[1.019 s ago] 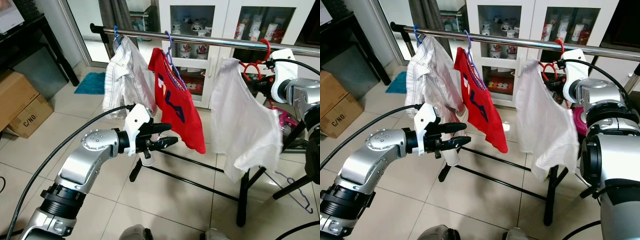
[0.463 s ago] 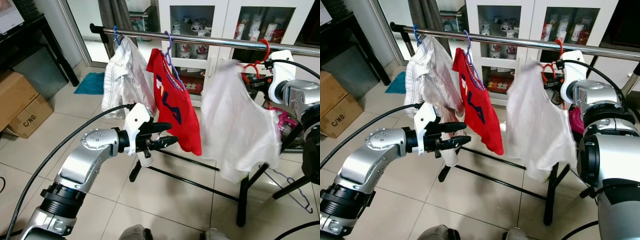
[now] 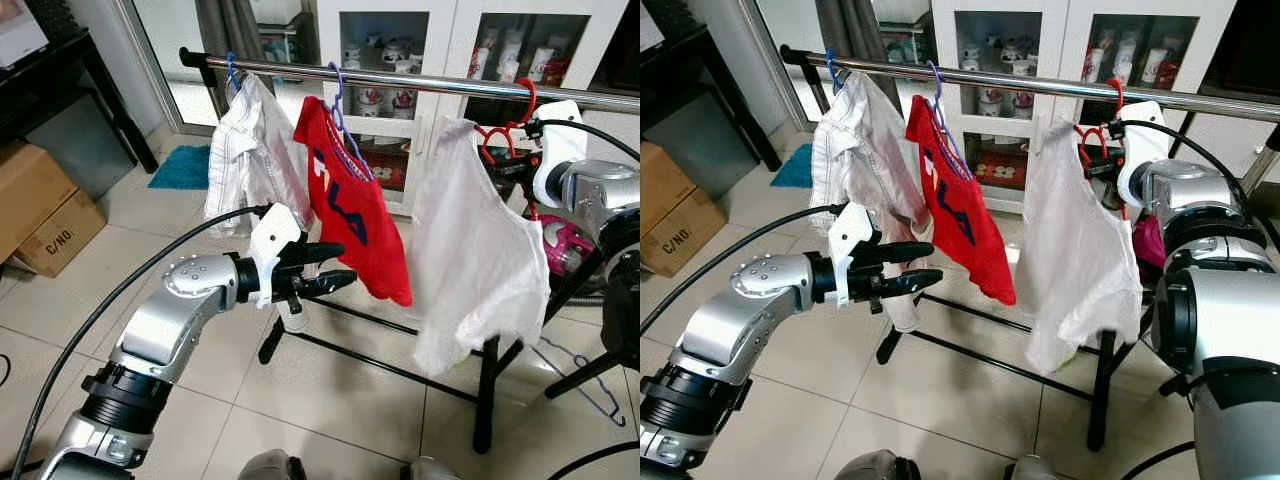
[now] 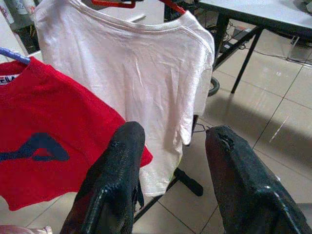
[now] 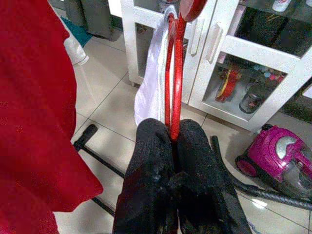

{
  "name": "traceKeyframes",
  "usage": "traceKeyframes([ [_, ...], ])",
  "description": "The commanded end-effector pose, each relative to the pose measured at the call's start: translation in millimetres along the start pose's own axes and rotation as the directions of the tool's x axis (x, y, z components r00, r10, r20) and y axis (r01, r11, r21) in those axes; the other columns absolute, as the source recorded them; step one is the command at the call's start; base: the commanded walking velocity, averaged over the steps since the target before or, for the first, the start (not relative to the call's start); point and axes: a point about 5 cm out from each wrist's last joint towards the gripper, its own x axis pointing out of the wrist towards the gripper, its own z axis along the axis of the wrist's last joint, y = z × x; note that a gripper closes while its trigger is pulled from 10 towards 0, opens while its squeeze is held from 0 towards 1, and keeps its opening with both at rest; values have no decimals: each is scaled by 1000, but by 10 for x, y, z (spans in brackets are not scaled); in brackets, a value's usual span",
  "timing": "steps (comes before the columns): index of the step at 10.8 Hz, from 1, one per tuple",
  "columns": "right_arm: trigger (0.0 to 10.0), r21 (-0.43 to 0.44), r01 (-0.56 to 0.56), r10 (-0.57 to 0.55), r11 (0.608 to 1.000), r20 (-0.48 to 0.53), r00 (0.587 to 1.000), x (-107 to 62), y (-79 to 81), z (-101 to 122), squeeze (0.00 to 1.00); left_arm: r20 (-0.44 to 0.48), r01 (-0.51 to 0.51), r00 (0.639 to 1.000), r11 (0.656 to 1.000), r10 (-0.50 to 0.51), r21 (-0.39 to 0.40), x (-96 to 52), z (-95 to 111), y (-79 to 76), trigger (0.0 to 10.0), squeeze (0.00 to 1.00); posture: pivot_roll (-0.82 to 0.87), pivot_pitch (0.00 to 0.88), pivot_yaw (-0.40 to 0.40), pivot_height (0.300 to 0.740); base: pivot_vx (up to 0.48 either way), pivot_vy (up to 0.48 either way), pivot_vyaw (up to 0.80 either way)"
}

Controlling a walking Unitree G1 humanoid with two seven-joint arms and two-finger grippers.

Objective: Hang hanger

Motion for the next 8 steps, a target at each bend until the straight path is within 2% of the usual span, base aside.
traceKeyframes([
  [1,0,11,-20,20,1000,27,999,-4,17,62,0,-12,-10,1000,1000,11,22,-26,22,48,10000,0,-90,0,120,740,0,0,0],
  [3,0,-1,-24,24,1000,34,999,-13,4,69,0,-11,-17,1000,1000,17,24,-20,18,56,10000,0,-103,0,129,740,0,0,0],
  [4,10000,-37,-15,16,999,23,1000,6,23,39,0,-11,-15,1000,1000,15,24,-13,12,47,10000,0,-106,0,130,740,0,0,0],
  [5,10000,-40,-15,16,999,21,1000,19,47,33,0,-12,-8,1000,1000,9,25,-10,13,39,10000,0,-104,0,128,740,0,0,0],
  [6,10000,-44,-9,9,999,17,1000,29,64,42,1000,-16,2,1000,1000,-2,27,-9,17,26,10000,0,-97,0,123,740,0,0,0],
  [8,10000,-73,22,-22,997,-5,1000,60,111,45,1000,-35,32,999,999,-31,29,-29,-2,-30,10000,0,-70,0,105,740,0,0,0],
])
